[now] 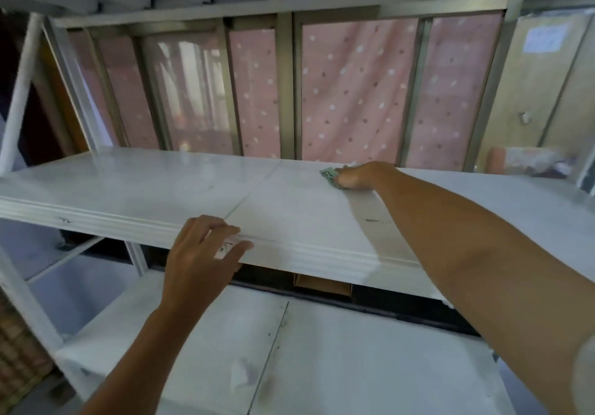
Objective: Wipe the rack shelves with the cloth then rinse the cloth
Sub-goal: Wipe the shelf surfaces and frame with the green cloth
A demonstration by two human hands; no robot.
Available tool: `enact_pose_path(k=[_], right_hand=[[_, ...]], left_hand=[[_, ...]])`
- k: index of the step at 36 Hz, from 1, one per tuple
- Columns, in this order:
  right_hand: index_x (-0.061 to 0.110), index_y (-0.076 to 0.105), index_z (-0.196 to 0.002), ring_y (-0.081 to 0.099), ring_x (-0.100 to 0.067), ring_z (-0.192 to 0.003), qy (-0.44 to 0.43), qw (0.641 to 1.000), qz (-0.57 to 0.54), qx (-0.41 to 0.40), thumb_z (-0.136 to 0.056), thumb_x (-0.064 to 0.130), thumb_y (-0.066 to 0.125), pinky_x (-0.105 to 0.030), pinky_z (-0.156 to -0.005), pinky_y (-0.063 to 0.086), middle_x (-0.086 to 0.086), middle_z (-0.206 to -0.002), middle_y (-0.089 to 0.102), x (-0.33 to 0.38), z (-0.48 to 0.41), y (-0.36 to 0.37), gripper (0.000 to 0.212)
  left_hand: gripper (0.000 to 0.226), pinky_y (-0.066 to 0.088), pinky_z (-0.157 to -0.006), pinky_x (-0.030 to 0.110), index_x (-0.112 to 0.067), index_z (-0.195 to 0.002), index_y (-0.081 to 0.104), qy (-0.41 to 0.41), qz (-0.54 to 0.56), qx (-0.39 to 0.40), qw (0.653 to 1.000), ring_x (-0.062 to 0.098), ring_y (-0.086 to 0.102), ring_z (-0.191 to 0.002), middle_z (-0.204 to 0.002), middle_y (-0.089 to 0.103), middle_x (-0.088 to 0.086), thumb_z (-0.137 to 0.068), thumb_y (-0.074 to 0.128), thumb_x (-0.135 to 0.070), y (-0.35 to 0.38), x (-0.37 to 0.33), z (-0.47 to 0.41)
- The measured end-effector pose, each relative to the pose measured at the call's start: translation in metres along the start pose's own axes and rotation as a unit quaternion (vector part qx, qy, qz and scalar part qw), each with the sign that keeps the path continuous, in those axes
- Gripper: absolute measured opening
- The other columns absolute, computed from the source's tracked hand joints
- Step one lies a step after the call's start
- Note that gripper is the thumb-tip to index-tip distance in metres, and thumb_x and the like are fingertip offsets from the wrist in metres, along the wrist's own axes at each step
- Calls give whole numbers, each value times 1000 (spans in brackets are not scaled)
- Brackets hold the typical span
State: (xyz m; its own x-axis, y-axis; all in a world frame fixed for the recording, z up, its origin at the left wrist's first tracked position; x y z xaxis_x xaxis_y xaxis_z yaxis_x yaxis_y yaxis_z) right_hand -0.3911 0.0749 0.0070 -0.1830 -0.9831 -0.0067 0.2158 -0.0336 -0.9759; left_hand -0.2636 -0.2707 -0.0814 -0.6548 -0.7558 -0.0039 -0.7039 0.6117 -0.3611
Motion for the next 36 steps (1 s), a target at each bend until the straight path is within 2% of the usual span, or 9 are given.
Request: enact_pose_path(k=[4,8,12,16,20,24,27,32,36], right_hand=[[34,5,-158,10,-24,-151,-56,998,16,-6,-93,60,19,-50,-119,8,2,-166,3,71,5,0,71],[29,14,-158,34,-23,-134,-116,993,-1,-22,-97,50,27,-44,-107,25,-4,-148,35,140,18,8,65],[28,11,-158,18,-22,-148,-149,989,-22,-11,-101,46,24,-48,-118,14,-2,-164,13,165,50,19,61],[14,22,-154,22,-24,-146,-217,975,-44,-11,-106,34,26,-44,-118,20,-8,-160,24,180,104,32,52],[27,7,-158,-2,-11,-150,-271,962,-36,-18,-107,44,19,-31,-120,-2,4,-165,3,182,146,48,55],[26,4,-158,-6,-8,-149,-274,962,-9,-18,-108,41,18,-22,-115,-8,6,-165,-1,177,159,51,54],[28,9,-158,-1,-7,-149,-267,963,-37,-15,-108,40,24,-26,-118,1,9,-165,6,173,162,52,54],[38,19,-156,17,-9,-145,-234,969,-82,-13,-108,36,30,-20,-106,14,12,-162,18,149,178,52,50],[42,22,-154,35,-15,-132,-168,982,-84,-28,-107,40,29,-27,-98,27,6,-155,35,115,187,52,47]], left_hand=[[36,53,-78,31,0,-90,77,-12,18,16,1000,28,65,-84,-91,71,13,-88,69,-36,-8,38,5],[37,46,-73,24,0,-89,77,-33,47,5,998,25,62,-77,-82,69,10,-89,69,-36,-5,52,10],[37,38,-75,18,1,-84,76,-27,56,-1,998,25,59,-73,-77,66,10,-87,73,-36,2,57,10],[33,32,-70,17,-2,-85,76,-64,82,15,994,21,54,-77,-76,61,5,-79,81,-34,7,62,12],[33,40,-63,29,-3,-77,73,-52,110,0,993,24,53,-75,-73,59,6,-80,80,-35,12,64,13],[39,43,-60,36,-5,-70,68,-57,138,-2,989,24,50,-76,-72,57,5,-83,72,-42,13,64,12],[39,44,-58,38,-4,-70,67,-43,151,-5,988,24,51,-75,-73,58,6,-84,73,-40,11,65,11],[35,40,-62,27,-3,-69,67,-25,157,-19,987,25,52,-71,-71,57,6,-85,75,-34,10,66,9],[39,44,-62,28,-5,-72,71,-48,160,-20,986,21,53,-75,-73,60,3,-85,75,-42,14,66,11]])
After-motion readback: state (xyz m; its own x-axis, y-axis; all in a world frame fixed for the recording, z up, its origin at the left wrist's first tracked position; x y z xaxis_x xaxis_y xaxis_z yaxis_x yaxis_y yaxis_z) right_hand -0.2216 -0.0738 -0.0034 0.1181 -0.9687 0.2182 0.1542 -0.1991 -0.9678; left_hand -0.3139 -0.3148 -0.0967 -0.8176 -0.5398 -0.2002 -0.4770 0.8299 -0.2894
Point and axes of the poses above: each hand's wrist, its own z-axis away from the middle knuckle, its own y-axis out of the palm, x = y × z, the point moved 2 cm from there along -z, towards the middle knuckle
